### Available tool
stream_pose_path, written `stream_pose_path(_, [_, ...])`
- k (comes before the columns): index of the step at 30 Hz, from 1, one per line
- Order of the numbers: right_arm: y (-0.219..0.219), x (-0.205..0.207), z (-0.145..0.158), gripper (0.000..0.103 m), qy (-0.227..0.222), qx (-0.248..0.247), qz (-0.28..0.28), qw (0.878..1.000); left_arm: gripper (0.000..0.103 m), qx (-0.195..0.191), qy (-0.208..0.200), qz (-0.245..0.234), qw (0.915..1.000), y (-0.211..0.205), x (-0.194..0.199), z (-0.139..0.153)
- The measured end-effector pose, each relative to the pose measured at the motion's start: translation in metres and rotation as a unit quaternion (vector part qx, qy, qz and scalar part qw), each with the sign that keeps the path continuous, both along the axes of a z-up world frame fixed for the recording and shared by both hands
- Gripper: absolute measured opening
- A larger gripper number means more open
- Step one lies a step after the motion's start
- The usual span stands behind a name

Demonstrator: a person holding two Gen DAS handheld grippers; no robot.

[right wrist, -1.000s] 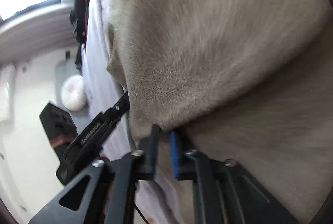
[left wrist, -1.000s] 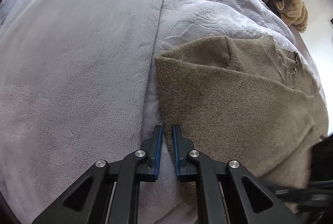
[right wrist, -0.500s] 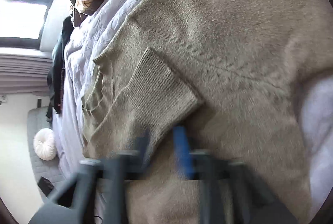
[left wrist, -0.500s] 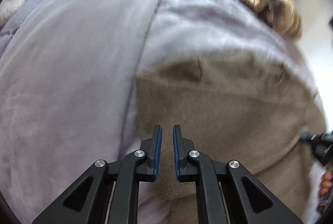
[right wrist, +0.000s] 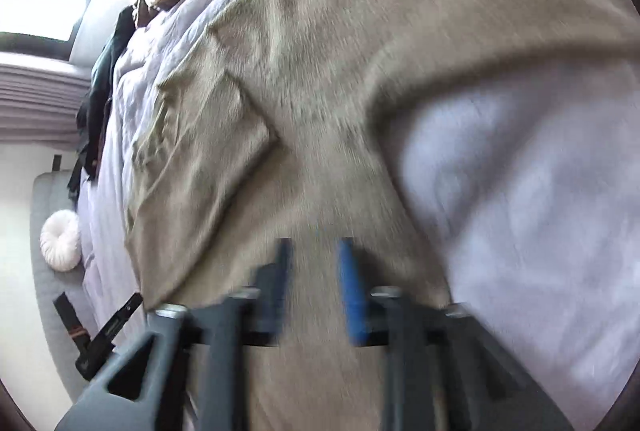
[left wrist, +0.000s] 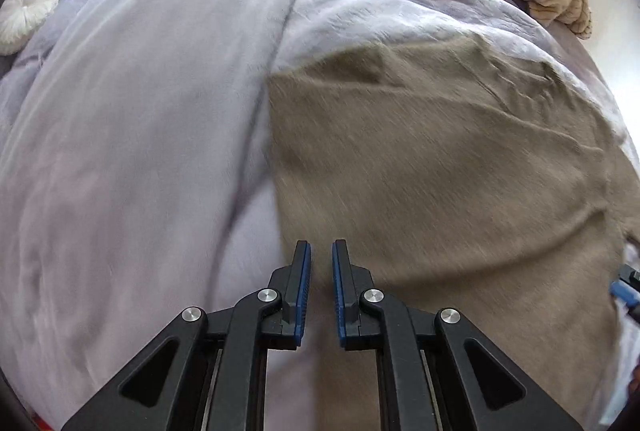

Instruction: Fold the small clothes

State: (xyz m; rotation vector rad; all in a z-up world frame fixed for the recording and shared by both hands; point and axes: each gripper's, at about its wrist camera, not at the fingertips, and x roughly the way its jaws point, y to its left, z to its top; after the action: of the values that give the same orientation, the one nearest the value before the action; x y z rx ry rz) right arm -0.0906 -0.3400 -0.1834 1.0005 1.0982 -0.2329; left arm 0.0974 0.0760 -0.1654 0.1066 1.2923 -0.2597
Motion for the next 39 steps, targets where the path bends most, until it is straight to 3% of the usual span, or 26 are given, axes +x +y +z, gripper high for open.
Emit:
stream_pose_path(4, [0.013,-0.02,0.003,0.063,-0.006,0.026,0.007,1.0,0.012,-0.004,0.04,-0.011,0.9991,-0.015,-0.036,0.0])
stream_pose_path(8, [0.017,-0.032,0.003,0.064,-0.011,0.048,0.003,0.999,0.013,0.001,0.055,-0.029,0.9981,-0.034,-0.064,0.002])
stream_pose_path(10, [0.016,-0.039,0.006,0.079,-0.023,0.058,-0.001,0.998,0.013,-0.002,0.056,-0.035,0.9978,-0.044,-0.076,0.004])
stream_pose_path(11, [0.016,-0.037,0.007,0.081,-0.027,0.06,-0.002,0.998,0.02,-0.004,0.057,-0.038,0.9977,-0.049,-0.081,0.005])
stream_pose_path(12, [0.015,-0.04,0.009,0.081,-0.033,0.064,-0.003,0.997,0.066,-0.006,0.058,-0.041,0.9975,-0.055,-0.086,0.006])
stream_pose_path(13, [0.013,-0.043,0.009,0.081,-0.038,0.067,-0.003,0.997,0.095,-0.003,0.059,-0.041,0.9974,-0.06,-0.09,0.008])
stream_pose_path(14, [0.012,-0.045,0.01,0.081,-0.041,0.069,-0.004,0.997,0.101,0.003,0.052,-0.038,0.9979,-0.064,-0.093,0.01])
stream_pose_path(18, [0.001,-0.056,0.013,0.103,-0.063,0.08,-0.01,0.995,0.102,0.016,0.043,-0.068,0.9966,-0.089,-0.102,0.014])
stream_pose_path(25, [-0.026,-0.08,0.011,0.103,-0.097,0.099,-0.032,0.99,0.101,0.009,0.079,-0.103,0.9915,-0.126,-0.109,0.003])
stream_pose_path(30, [-0.061,-0.089,0.011,0.103,-0.08,0.083,-0.033,0.993,0.101,0.01,0.086,-0.124,0.9885,-0.155,-0.121,-0.003])
stream_pose_path(34, [-0.114,-0.106,0.015,0.103,-0.086,0.041,-0.109,0.99,0.101,0.003,0.062,-0.12,0.9908,-0.176,-0.124,0.006])
stream_pose_path(39, [-0.189,-0.129,0.003,0.103,-0.101,0.04,-0.223,0.969,0.101,-0.01,0.037,-0.103,0.994,-0.207,-0.115,0.016])
